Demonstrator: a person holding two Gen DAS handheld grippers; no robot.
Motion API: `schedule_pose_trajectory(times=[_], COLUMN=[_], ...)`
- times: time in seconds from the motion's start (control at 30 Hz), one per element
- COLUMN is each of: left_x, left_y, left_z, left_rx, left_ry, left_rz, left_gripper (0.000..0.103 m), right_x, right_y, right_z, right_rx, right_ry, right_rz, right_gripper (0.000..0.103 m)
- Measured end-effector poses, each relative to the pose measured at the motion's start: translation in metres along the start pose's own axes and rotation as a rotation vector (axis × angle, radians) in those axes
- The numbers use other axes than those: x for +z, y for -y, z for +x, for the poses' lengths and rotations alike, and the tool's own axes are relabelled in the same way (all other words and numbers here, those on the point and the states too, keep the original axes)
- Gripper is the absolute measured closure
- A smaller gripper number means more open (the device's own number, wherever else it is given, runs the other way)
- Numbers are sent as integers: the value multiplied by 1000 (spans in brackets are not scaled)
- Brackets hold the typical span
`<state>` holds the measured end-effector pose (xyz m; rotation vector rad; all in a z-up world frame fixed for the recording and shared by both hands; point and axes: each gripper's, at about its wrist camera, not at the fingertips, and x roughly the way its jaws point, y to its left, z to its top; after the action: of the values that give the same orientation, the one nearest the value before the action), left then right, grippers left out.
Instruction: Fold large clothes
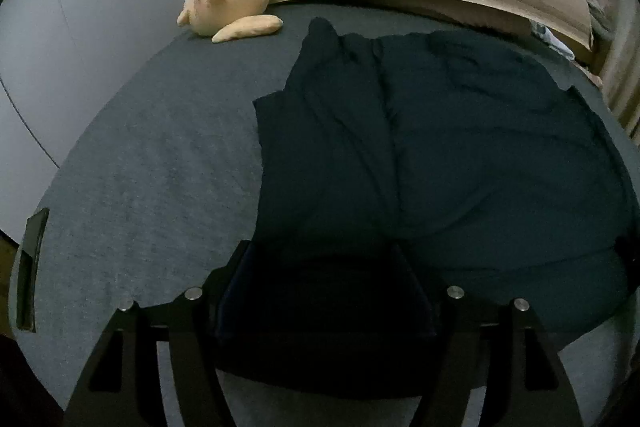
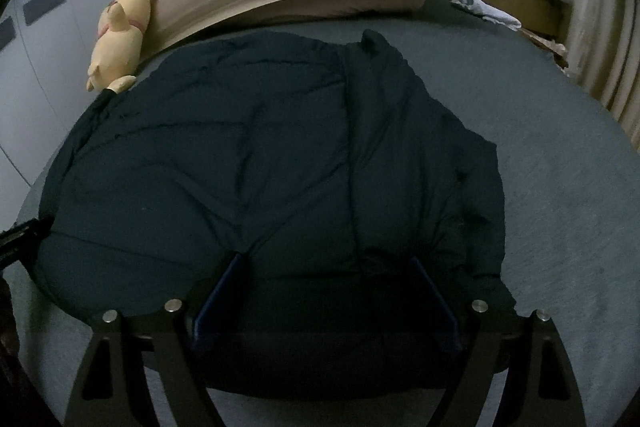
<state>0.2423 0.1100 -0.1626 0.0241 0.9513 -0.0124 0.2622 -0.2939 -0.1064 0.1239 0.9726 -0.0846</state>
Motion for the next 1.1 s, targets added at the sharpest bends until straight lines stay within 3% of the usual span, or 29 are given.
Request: schedule_pose_trajectory(times=[0.17, 0.23, 0.3, 0.37, 0.43, 0.53, 0.67, 0.9, 1.1], left_x=[9, 16, 26, 37, 45, 50, 44, 44, 53], left_y=[-6, -18, -43, -70, -92, -114, -123, -126, -114], left_z=[-7, -19, -39, -55, -57, -42, -12, 35, 59], left_rx=[3, -23, -77, -105, -134, -239, -331, -502, -569], left_ry=[-20, -11, 50, 111, 122, 85, 2, -99, -150], left_rz=[-6, -49, -124, -202, -258, -319, -388, -501, -476], left_gripper=[28, 28, 28, 27, 26, 26, 26, 26, 26], right_x=[5, 15, 28, 39, 48, 50, 37, 35, 44], right_y=[0, 7, 27, 53, 85, 133, 162, 154, 144], right_z=[2, -9, -39, -63, -73, -56, -20, 24, 49], right_rx=[9, 64, 161, 190, 229, 255, 318, 435, 478], right_ry=[-33, -49, 27, 93, 114, 48, -42, -102, -158], right_rz=[9, 34, 98, 174, 276, 404, 519, 533, 493], right_gripper=[16, 16, 16, 15, 11, 11, 11, 11, 11])
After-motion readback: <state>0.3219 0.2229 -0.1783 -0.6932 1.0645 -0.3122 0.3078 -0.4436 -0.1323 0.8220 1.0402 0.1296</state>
